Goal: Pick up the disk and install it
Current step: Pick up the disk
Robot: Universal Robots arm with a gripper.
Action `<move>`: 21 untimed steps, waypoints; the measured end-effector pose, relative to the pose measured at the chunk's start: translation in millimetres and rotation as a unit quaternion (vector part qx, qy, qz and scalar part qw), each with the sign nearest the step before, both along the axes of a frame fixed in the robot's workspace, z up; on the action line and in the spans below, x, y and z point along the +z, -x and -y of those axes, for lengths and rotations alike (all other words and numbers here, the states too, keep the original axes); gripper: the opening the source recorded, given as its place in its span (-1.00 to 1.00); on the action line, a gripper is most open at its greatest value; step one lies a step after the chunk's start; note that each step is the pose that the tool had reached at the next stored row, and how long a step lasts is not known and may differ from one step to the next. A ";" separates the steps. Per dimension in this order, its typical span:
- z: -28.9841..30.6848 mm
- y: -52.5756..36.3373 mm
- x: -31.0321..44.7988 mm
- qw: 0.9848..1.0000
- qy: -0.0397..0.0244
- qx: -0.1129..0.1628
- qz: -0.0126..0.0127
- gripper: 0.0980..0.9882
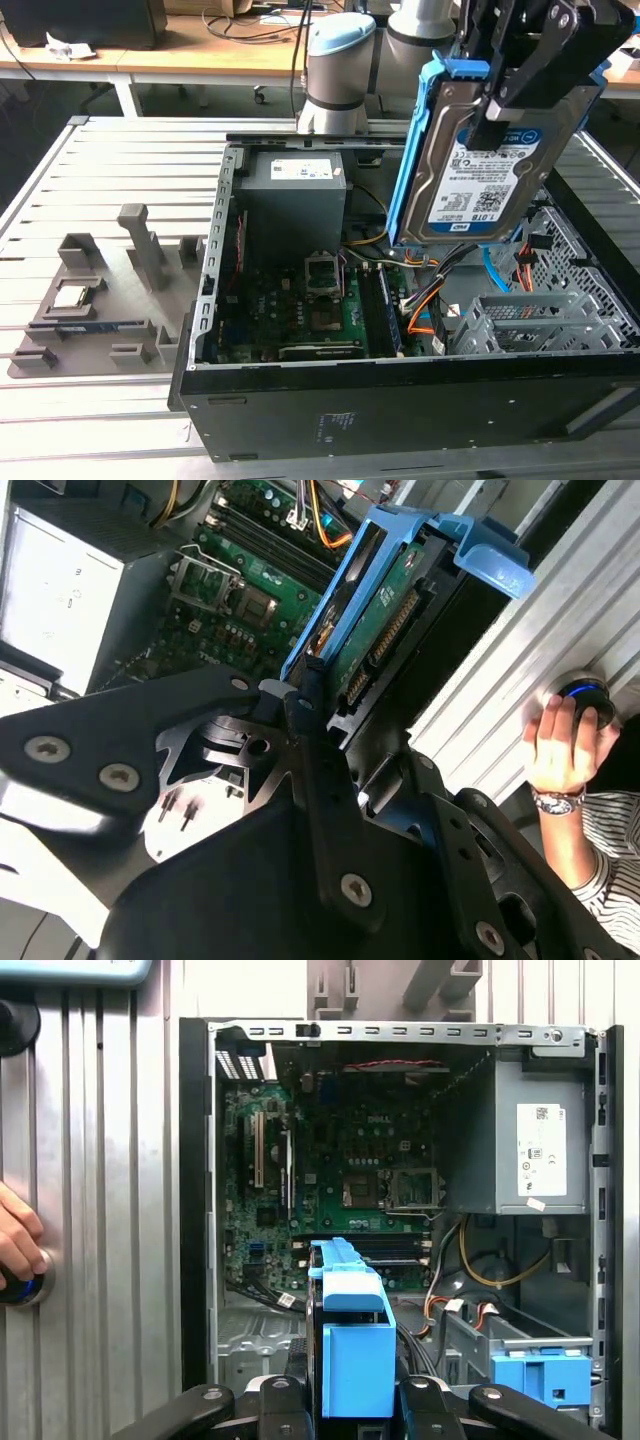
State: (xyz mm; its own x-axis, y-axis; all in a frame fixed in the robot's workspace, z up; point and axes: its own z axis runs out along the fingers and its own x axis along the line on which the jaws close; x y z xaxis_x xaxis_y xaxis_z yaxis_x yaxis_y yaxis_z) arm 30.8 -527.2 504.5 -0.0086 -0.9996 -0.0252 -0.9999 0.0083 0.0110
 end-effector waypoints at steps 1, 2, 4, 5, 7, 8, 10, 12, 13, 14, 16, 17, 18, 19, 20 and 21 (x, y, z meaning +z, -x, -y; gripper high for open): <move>3.0 0.0 -0.3 1.000 0.000 0.000 0.000 -0.40; 6.3 0.0 -0.6 1.000 0.000 0.000 0.000 -0.40; 11.0 0.0 -1.1 1.000 0.000 0.000 0.000 -0.40; 13.4 0.0 -1.4 1.000 0.000 0.000 0.000 -0.40; 20.6 0.0 -2.1 1.000 0.000 0.000 0.000 -0.40; 23.0 0.0 -2.4 1.000 0.000 0.000 0.000 -0.40; 25.8 0.0 -2.7 1.000 0.000 0.000 0.000 -0.40; 32.3 0.0 -3.4 1.000 0.000 0.000 0.000 -0.40; 35.4 0.0 -3.8 1.000 0.000 0.000 0.000 -0.40; 38.8 0.0 -4.3 1.000 0.000 0.000 0.000 -0.40; 42.2 -0.1 -5.0 1.000 0.000 0.000 0.000 -0.40; 42.2 -1.1 -5.0 1.000 0.000 0.000 0.000 -0.40; 42.2 -3.8 -4.9 1.000 0.000 0.000 0.000 -0.40; 42.2 -6.1 -5.0 1.000 0.000 0.000 0.000 -0.40; 42.2 -8.7 -5.0 1.000 0.000 0.000 0.000 -0.40; 42.2 -11.2 -5.0 1.000 0.000 0.000 0.000 -0.40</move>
